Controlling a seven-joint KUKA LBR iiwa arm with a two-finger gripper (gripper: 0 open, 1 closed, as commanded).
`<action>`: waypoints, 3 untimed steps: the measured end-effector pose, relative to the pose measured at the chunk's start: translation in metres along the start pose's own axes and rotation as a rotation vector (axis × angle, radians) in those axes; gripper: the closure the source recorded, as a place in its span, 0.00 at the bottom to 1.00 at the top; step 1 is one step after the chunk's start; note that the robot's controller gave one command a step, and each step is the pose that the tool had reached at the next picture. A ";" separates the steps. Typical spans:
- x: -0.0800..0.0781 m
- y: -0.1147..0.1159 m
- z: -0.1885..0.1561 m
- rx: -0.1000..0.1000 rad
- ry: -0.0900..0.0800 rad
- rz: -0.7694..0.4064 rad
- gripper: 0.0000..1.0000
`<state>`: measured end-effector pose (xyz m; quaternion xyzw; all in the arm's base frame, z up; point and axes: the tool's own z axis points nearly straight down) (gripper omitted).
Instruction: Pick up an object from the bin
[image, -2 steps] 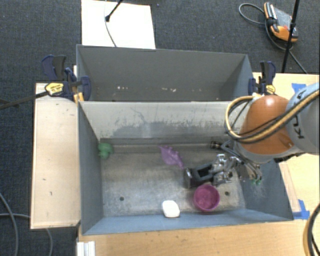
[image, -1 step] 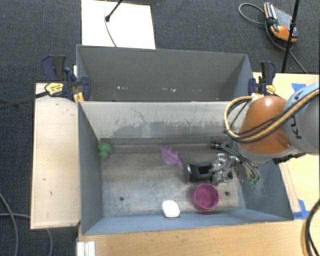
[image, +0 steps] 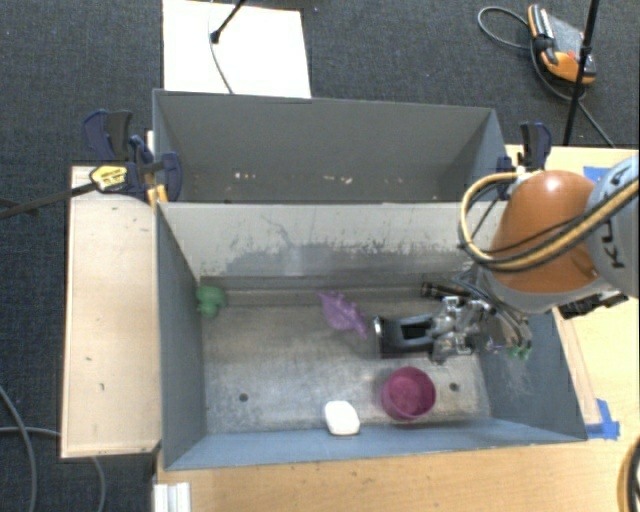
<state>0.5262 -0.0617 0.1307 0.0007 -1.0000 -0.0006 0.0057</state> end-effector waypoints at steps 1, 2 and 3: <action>-0.001 -0.008 -0.011 0.004 -0.024 -0.041 1.00; 0.003 -0.009 0.005 0.000 0.000 -0.049 1.00; -0.001 0.002 -0.110 0.001 -0.008 -0.176 1.00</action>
Offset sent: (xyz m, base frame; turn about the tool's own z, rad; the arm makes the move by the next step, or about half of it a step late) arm 0.0026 -0.0097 0.0447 -0.0492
